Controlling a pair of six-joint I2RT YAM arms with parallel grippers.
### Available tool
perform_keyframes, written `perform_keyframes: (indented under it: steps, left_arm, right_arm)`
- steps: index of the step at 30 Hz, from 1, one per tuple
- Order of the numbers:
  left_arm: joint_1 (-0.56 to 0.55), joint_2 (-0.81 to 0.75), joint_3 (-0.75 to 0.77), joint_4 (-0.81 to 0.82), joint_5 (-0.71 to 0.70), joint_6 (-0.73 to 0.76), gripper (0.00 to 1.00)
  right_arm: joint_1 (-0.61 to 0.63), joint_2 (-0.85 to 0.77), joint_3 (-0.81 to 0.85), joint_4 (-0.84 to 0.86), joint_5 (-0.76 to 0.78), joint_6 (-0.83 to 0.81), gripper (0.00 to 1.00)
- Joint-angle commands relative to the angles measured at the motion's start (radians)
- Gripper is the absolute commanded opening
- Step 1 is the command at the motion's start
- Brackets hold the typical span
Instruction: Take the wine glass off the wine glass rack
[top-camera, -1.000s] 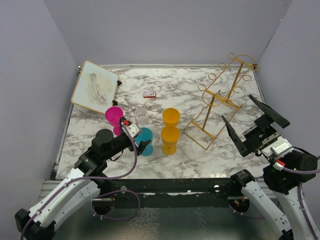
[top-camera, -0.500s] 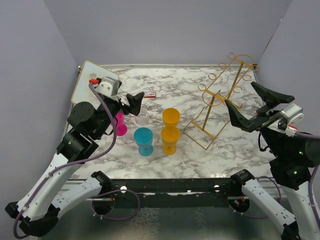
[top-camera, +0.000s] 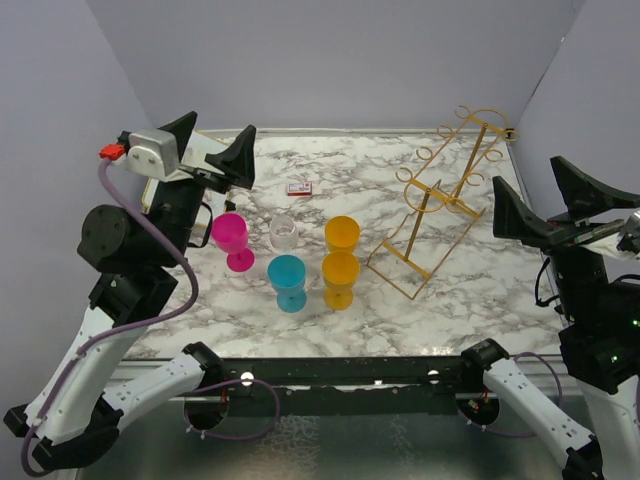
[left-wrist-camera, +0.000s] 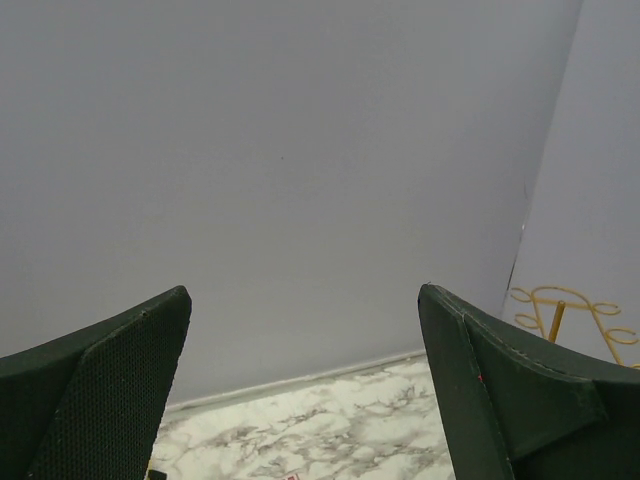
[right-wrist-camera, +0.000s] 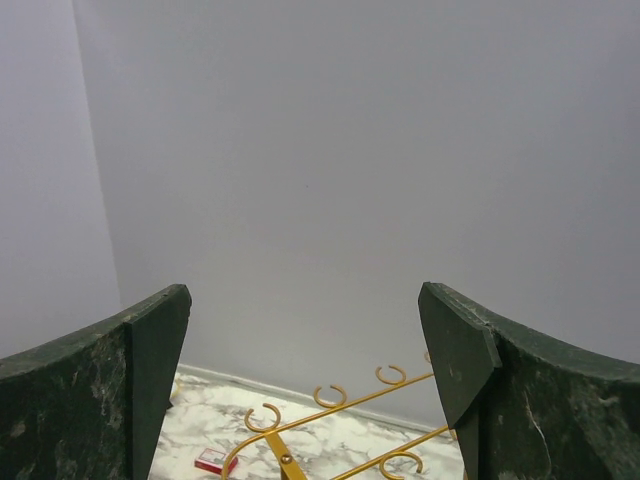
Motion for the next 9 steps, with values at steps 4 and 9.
perform_keyframes:
  steps: [4,9]
  left_arm:
    - [-0.002,-0.057,-0.016,0.039,-0.07,0.032,0.99]
    - [-0.003,-0.072,-0.023,0.039,-0.108,0.028,0.99]
  right_arm:
    - [0.005,0.009,0.007,0.018,0.088,0.021,1.0]
    - [0.005,0.021,0.013,0.017,0.129,0.018,1.0]
